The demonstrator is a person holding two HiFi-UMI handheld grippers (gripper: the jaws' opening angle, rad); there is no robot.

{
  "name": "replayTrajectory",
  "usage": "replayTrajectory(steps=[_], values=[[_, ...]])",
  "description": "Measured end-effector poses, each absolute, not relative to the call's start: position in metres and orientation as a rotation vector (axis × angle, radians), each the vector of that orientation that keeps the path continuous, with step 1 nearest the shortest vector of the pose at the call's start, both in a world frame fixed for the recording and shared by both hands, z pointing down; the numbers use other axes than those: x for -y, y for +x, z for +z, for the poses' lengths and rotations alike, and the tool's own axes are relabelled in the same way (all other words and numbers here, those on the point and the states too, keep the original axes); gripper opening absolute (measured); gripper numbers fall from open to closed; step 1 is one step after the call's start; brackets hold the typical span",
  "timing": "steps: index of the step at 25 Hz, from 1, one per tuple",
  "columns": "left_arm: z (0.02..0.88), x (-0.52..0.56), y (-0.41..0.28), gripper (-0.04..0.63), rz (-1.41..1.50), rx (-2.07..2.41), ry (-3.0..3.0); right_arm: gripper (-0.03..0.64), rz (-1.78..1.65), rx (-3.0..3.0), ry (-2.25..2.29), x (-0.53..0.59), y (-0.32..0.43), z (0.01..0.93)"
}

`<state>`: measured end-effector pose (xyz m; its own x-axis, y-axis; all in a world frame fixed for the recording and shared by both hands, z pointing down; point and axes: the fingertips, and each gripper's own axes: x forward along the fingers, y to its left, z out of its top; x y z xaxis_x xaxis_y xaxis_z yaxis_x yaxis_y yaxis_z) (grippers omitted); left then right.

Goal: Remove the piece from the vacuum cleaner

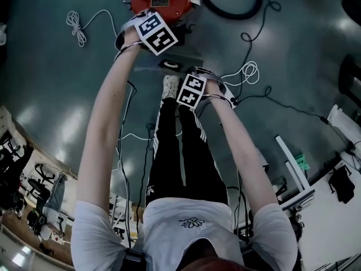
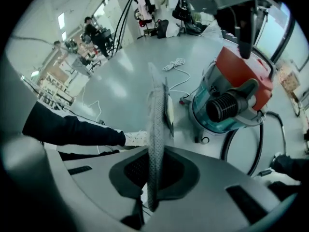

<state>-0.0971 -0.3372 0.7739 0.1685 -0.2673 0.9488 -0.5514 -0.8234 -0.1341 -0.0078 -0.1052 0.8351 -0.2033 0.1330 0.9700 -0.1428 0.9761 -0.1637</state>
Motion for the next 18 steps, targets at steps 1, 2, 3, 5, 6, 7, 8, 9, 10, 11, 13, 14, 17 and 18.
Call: replayTrajectory(steps=[1,2,3,5,6,7,8,9,10,11,13,14,17,18], values=[[0.767,0.328,-0.098,0.005,1.536,0.887,2.167,0.021,0.287,1.775,0.029,0.106,-0.008,0.82],[0.756,0.319,-0.101,0.005,1.359,0.998,2.116,0.021,0.314,1.794,0.06,0.11,-0.007,0.803],[0.743,0.31,-0.106,0.005,1.21,1.1,2.054,0.022,0.329,1.81,0.095,0.115,-0.004,0.785],[0.717,0.28,-0.117,0.005,1.062,1.205,1.961,0.021,0.338,1.827,0.161,0.118,0.0,0.747],[0.701,0.261,-0.122,0.005,1.043,1.213,1.949,0.022,0.338,1.835,0.19,0.116,-0.001,0.725],[0.68,0.243,-0.124,0.005,1.03,1.206,1.961,0.021,0.331,1.845,0.22,0.114,-0.003,0.701],[0.655,0.233,-0.123,0.005,1.006,1.194,1.995,0.022,0.312,1.859,0.257,0.118,-0.005,0.674],[0.627,0.232,-0.12,0.005,0.963,1.191,2.048,0.022,0.279,1.876,0.308,0.13,-0.006,0.645],[0.597,0.239,-0.116,0.005,0.902,1.205,2.109,0.022,0.235,1.894,0.373,0.151,-0.006,0.616],[0.563,0.249,-0.113,0.005,0.83,1.236,2.162,0.022,0.195,1.912,0.445,0.172,-0.007,0.585],[0.492,0.255,-0.114,0.005,0.679,1.327,2.209,0.022,0.142,1.945,0.577,0.197,-0.011,0.522],[0.457,0.254,-0.116,0.005,0.6,1.379,2.209,0.022,0.115,1.958,0.635,0.204,-0.014,0.491],[0.36,0.258,-0.117,0.005,0.413,1.528,2.248,0.021,0.003,2.013,0.817,0.234,-0.018,0.398],[0.33,0.26,-0.114,0.005,0.37,1.567,2.281,0.021,-0.033,2.033,0.886,0.243,-0.017,0.37]])
